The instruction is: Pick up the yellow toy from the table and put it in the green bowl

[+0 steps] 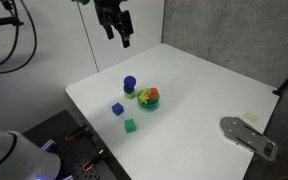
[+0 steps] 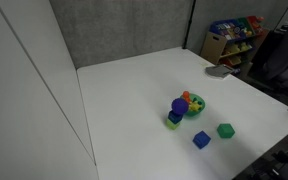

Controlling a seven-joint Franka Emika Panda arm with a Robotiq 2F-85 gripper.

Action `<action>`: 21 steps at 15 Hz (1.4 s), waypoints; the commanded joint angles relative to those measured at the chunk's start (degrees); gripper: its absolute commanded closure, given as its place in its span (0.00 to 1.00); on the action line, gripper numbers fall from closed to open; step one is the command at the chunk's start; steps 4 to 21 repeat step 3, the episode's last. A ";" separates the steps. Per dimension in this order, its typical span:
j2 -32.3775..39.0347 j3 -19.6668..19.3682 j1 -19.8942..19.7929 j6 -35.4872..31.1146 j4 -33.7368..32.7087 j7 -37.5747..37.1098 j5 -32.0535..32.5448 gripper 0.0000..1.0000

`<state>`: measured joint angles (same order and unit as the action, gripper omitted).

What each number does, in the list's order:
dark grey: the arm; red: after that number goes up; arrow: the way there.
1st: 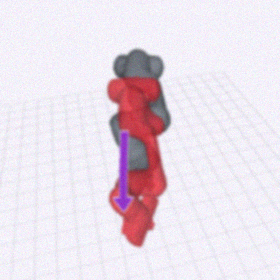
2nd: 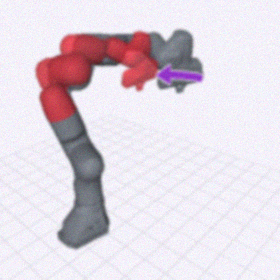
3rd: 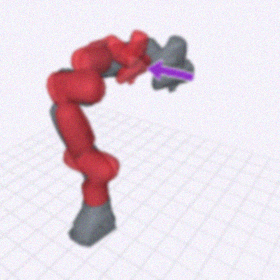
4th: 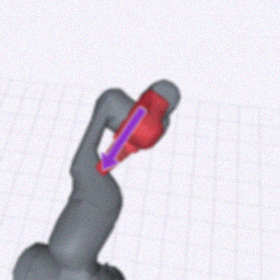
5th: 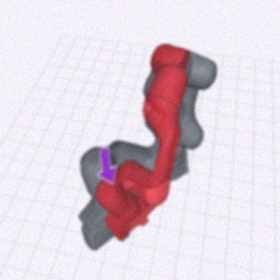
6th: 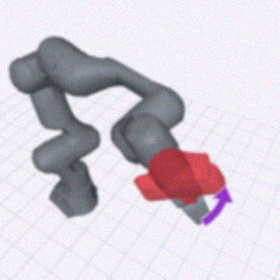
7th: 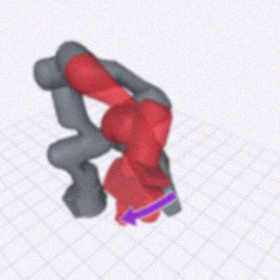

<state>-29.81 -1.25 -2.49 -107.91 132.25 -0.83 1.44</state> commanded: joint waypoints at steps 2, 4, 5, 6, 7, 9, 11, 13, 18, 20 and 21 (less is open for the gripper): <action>-0.84 -0.18 0.03 0.17 0.00 -0.03 0.05 0.00; -0.91 -0.19 0.02 0.17 0.03 -0.02 0.05 0.00; -0.91 -0.19 0.02 0.17 0.03 -0.02 0.05 0.00; -0.91 -0.19 0.02 0.17 0.03 -0.02 0.05 0.00; -0.91 -0.19 0.02 0.17 0.03 -0.02 0.05 0.00; -0.91 -0.19 0.02 0.17 0.03 -0.02 0.05 0.00; -0.91 -0.19 0.02 0.17 0.03 -0.02 0.05 0.00; -0.91 -0.19 0.02 0.17 0.03 -0.02 0.05 0.00; -0.91 -0.19 0.02 0.17 0.03 -0.02 0.05 0.00; -0.91 -0.19 0.02 0.17 0.03 -0.02 0.05 0.00; -0.91 -0.19 0.02 0.17 0.03 -0.02 0.05 0.00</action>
